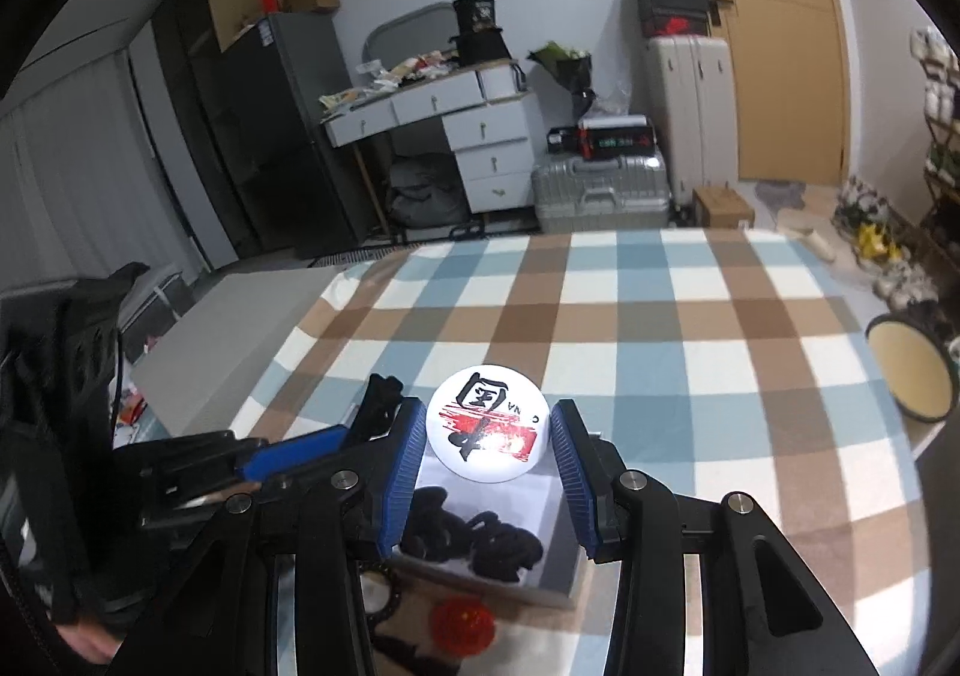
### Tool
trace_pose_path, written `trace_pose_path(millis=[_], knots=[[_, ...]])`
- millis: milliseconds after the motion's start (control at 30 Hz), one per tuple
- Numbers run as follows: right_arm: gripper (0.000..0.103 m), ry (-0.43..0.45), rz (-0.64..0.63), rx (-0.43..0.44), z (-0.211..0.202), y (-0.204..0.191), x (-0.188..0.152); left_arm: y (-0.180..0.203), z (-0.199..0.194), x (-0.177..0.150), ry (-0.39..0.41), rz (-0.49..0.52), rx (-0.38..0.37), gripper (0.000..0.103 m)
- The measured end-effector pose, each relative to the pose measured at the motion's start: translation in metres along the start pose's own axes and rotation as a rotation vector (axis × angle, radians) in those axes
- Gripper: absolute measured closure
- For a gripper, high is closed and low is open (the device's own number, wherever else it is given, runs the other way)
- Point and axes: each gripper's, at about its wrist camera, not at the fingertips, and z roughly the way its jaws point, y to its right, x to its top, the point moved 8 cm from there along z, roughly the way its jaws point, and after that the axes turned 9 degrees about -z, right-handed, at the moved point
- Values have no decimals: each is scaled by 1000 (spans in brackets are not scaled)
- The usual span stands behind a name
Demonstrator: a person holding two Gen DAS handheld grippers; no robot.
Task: Organize jewelry
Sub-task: 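Carry the badge and the clip over the open box with both grippers, then open both grippers to drop the badge and clip into the box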
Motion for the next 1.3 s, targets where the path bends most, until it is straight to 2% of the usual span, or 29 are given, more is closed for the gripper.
trace_pose_path(millis=[200,333,600,767,1300], knots=[[61,-73,39,5,27,13,-23,-5,8,-7,-33,2,-7,90],[61,-86,32,-1,34,15,-27,-5,15,-12,-72,-19,-19,90],[61,-122,34,-10,44,17,-38,-6,18,-14,-88,-48,-22,90],[61,-118,5,-8,42,11,-39,-6,23,-15,-93,-51,-1,90],[60,-131,-46,3,53,0,-45,-8,30,-19,-124,-75,-34,90]])
